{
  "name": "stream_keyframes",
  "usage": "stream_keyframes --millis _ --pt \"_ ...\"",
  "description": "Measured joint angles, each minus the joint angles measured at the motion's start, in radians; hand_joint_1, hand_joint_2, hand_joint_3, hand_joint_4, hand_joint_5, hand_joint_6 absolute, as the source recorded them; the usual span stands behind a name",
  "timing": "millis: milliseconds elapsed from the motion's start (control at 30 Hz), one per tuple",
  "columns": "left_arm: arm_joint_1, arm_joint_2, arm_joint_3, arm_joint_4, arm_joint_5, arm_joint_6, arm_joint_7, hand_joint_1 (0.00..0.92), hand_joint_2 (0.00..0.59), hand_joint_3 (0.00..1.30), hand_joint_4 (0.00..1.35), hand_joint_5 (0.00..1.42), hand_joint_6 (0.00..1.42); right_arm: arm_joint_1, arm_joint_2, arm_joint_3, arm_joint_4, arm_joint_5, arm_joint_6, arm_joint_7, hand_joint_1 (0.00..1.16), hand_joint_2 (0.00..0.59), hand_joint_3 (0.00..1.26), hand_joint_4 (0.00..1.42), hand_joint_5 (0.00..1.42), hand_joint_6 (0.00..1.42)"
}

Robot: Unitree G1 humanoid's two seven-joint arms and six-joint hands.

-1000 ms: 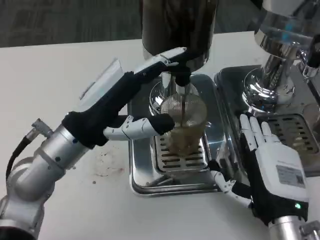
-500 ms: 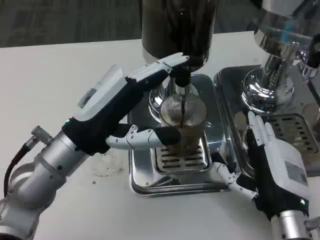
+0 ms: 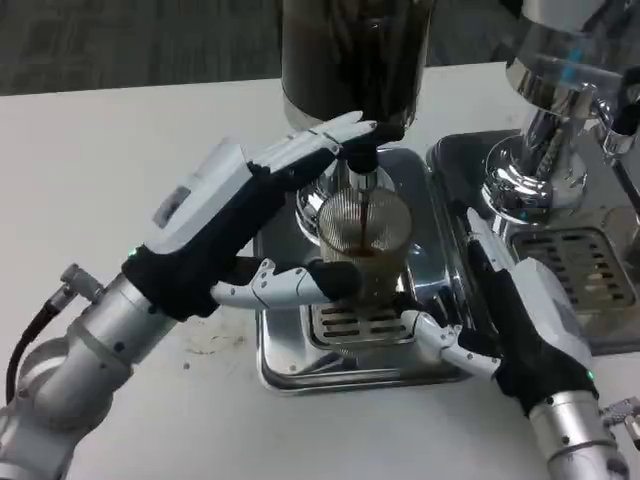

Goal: Grasp the cup under the faucet to collect the drink, then remove the cup.

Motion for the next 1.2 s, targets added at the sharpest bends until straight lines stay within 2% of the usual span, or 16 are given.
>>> stream_keyframes --millis 200,367,633,800,1200 --pt "0.01 0.002 0.0 -0.014 -0.008 0.011 0.003 0.0 0.112 0.21 0.12 0.26 0.2 -0.058 0.005 -0.011 0.054 0.044 -0.004 0.062 0.49 0.211 0.0 0.0 0.0 0.05" --pt "0.02 0.004 0.001 -0.029 -0.009 0.02 0.01 0.0 0.112 0.22 0.12 0.26 0.2 -0.087 0.007 -0.011 0.079 0.047 -0.004 0.085 0.5 0.202 0.0 0.0 0.0 0.04" --pt "0.029 0.016 0.004 -0.045 -0.011 0.03 0.014 0.0 0.113 0.22 0.12 0.26 0.19 -0.149 0.018 -0.009 0.136 0.046 -0.005 0.094 0.51 0.198 0.0 0.0 0.0 0.04" --pt "0.032 0.02 0.004 -0.048 -0.012 0.031 0.018 0.0 0.114 0.23 0.12 0.27 0.19 -0.196 0.039 -0.009 0.198 0.046 -0.008 0.094 0.52 0.2 0.0 0.0 0.0 0.03" --pt "0.046 0.024 0.007 -0.08 -0.009 0.057 0.022 0.0 0.124 0.23 0.12 0.26 0.18 -0.246 0.077 -0.007 0.29 0.046 -0.036 0.094 0.52 0.203 0.0 0.0 0.0 0.03"
